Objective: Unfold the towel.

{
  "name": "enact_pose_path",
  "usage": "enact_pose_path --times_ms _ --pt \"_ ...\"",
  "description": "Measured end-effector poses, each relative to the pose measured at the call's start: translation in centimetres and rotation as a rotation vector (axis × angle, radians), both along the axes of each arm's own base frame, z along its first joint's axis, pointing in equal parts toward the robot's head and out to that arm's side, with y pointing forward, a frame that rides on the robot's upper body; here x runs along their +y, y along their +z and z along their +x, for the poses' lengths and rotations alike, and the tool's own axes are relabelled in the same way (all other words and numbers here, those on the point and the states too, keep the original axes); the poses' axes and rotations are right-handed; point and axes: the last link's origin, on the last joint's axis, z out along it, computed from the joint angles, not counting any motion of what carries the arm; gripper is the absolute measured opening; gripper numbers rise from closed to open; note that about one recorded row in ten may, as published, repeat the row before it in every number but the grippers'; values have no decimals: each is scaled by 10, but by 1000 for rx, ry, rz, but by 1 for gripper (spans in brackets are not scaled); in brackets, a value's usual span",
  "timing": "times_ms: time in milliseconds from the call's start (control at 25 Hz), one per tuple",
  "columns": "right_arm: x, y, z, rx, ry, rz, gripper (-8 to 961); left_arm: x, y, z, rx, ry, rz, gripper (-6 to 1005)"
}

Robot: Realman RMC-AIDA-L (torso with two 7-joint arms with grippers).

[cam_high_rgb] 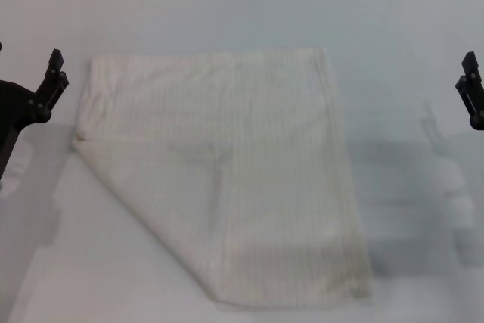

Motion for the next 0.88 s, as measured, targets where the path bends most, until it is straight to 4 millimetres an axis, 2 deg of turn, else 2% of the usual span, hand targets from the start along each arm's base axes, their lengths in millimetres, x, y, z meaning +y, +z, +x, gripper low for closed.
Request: enact_pose_path --times_ms 400,600,640,680,720,760,840,880 --pt "-1 -3 -2 2 13 -16 747 3 -3 5 -8 -15 -14 848" --pt "7 -10 -12 77 6 -56 738 11 -7 11 -12 -10 -46 848" --pt "11 -11 -17 103 3 -70 736 15 -8 15 -14 -1 -62 848" --pt "15 -11 -22 129 0 -77 734 27 -9 31 -10 20 -109 848" --pt "25 -11 -34 163 -20 -105 732 31 -8 37 0 29 -128 848" --pt "25 -11 -34 163 -20 -105 731 31 -8 37 0 29 -128 848" --pt "38 -10 -47 154 -57 -163 727 34 -6 42 7 31 -141 848" --pt "46 -7 -55 143 -73 -189 679 34 -6 42 7 31 -141 848"
